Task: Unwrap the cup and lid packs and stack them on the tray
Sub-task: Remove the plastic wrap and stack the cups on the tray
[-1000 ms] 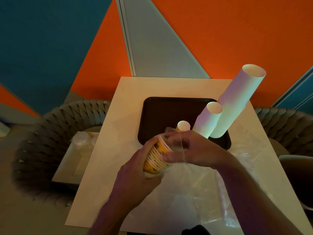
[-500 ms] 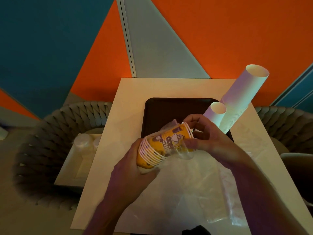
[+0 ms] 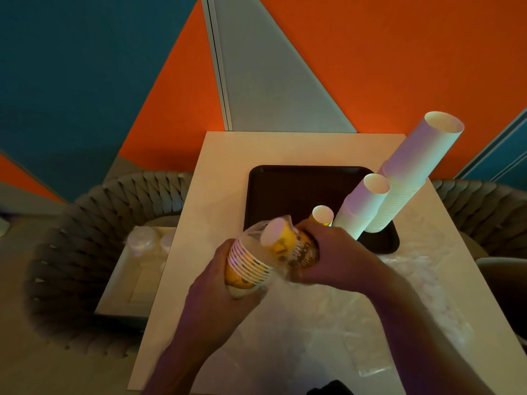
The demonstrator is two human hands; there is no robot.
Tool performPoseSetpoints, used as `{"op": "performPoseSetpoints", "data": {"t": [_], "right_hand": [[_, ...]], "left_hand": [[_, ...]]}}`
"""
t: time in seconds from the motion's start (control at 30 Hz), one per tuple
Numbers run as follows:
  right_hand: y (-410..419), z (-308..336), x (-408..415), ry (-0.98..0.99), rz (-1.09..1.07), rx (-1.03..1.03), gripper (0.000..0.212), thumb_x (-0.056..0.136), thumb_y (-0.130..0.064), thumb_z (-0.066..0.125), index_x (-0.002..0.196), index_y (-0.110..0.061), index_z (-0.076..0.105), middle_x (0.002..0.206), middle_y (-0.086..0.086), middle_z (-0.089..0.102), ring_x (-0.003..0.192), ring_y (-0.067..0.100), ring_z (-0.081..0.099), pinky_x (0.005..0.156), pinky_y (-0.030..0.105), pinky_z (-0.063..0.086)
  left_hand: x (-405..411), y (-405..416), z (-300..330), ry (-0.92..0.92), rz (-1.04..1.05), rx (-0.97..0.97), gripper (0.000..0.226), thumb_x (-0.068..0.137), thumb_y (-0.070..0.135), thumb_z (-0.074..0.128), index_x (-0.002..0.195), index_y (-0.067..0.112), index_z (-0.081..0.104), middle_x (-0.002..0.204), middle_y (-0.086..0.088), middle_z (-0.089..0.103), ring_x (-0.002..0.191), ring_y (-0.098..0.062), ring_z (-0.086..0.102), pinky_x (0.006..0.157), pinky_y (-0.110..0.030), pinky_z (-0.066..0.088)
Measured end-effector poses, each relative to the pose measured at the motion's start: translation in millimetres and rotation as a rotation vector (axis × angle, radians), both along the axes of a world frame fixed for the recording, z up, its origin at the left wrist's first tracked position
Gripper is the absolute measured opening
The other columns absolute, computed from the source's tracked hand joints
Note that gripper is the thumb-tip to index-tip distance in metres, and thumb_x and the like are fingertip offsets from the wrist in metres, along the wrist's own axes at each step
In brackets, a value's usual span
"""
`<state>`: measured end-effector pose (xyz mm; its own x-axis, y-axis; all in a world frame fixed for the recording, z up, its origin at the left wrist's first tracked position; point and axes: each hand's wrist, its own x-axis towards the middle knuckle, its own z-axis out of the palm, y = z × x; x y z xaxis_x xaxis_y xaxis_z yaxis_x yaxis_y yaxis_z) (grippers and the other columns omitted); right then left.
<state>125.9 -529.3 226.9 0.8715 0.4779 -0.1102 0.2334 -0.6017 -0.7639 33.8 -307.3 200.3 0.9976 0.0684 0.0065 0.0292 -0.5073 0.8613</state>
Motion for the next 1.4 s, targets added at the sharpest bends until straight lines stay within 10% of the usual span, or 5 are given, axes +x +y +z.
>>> {"op": "performPoseSetpoints", "data": {"t": [0.27, 0.63, 0.9, 1.4], "right_hand": [[-3, -43, 8, 0.056, -0.162, 0.124, 0.060, 0.070, -0.043, 0.086, 0.116, -0.031, 0.049, 0.103, -0.010, 0.067, 0.092, 0.001, 0.067, 0.082, 0.036, 0.058], [-23, -56, 61, -0.192, -0.615, 0.259, 0.065, 0.077, -0.019, 0.087, 0.129, -0.017, 0.049, 0.120, 0.001, 0.055, 0.105, 0.017, 0.058, 0.085, 0.034, 0.050], [-21, -85, 70, -0.262, -0.505, 0.125, 0.074, 0.079, -0.016, 0.085, 0.135, -0.035, 0.041, 0.117, -0.001, 0.059, 0.103, 0.020, 0.058, 0.082, 0.040, 0.054], [-24, -109, 79, -0.213, -0.441, -0.115, 0.057, 0.085, -0.008, 0.077, 0.138, -0.016, 0.059, 0.130, 0.008, 0.058, 0.112, 0.028, 0.058, 0.089, 0.040, 0.048]], "left_hand": [[6, 14, 8, 0.013, 0.045, -0.018, 0.068, 0.063, 0.056, 0.076, 0.121, 0.058, 0.041, 0.114, 0.038, 0.057, 0.104, 0.011, 0.060, 0.075, -0.008, 0.052], [6, 23, -1, 0.042, 0.056, 0.040, 0.076, 0.070, 0.035, 0.088, 0.112, 0.072, 0.037, 0.112, 0.041, 0.057, 0.101, 0.013, 0.060, 0.070, -0.008, 0.051], [7, 29, -3, 0.075, 0.069, 0.016, 0.074, 0.070, 0.036, 0.088, 0.117, 0.066, 0.039, 0.111, 0.038, 0.059, 0.100, 0.012, 0.061, 0.077, -0.013, 0.051], [8, 32, -2, 0.053, 0.059, 0.018, 0.080, 0.069, 0.038, 0.089, 0.116, 0.074, 0.035, 0.113, 0.038, 0.059, 0.102, 0.011, 0.061, 0.076, -0.013, 0.050]]}}
